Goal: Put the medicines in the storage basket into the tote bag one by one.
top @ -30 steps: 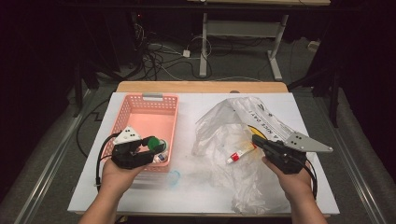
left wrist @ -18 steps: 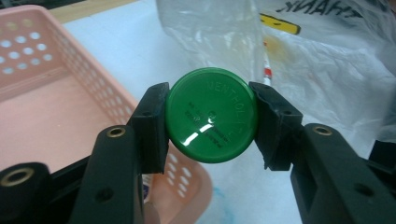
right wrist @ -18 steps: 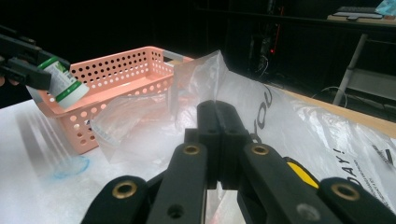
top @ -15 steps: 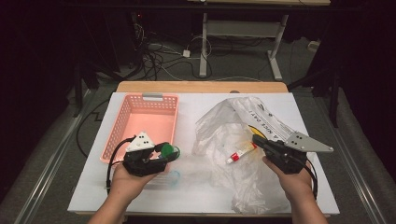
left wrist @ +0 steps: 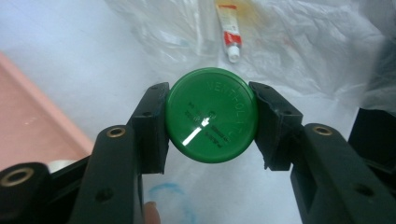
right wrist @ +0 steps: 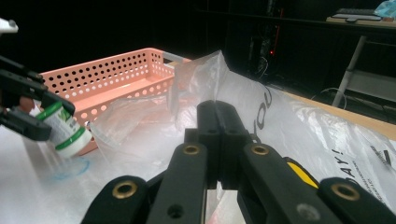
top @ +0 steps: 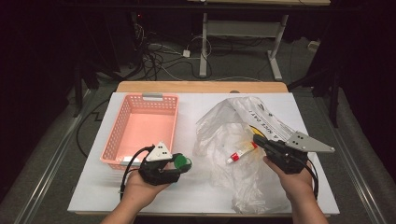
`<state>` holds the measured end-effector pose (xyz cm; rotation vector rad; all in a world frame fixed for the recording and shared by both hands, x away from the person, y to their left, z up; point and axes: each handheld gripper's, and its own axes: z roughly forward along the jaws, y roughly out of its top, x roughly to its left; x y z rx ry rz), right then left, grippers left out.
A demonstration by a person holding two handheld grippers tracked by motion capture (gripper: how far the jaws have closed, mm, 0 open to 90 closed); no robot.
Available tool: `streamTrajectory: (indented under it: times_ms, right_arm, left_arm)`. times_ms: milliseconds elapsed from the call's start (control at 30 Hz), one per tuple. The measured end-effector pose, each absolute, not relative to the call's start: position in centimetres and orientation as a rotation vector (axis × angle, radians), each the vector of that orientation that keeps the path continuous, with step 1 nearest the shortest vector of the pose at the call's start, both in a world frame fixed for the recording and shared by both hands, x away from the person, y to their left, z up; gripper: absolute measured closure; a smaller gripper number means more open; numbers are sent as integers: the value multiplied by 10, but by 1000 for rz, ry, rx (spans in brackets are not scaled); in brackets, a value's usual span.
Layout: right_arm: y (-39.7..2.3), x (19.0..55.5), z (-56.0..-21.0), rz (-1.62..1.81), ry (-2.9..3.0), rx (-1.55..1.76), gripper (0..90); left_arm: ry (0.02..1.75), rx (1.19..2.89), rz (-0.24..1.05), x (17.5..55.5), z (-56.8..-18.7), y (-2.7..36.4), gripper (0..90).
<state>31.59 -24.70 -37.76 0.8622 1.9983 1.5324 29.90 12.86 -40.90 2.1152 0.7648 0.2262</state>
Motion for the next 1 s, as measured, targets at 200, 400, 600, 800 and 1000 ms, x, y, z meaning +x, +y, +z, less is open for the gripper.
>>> streamTrajectory:
  times_ms: [200,400,600,800,1000]
  right_arm:
    - [-247,316,-379,1529,2004,863,900]
    - [-246,316,-379,1529,2004,862,900]
    - [-246,316,-379,1524,2006,859,900]
    - [-245,317,-380,1520,2012,855,900]
    - [-245,317,-380,1522,2012,856,900]
  left_arm:
    - [746,2143,214,297,-417,119,505]
    - [741,2138,186,296,-422,114,505]
    - [719,2134,166,294,-424,104,505]
    - [683,2136,158,293,-422,87,505]
    - [657,2124,144,294,-421,66,505]
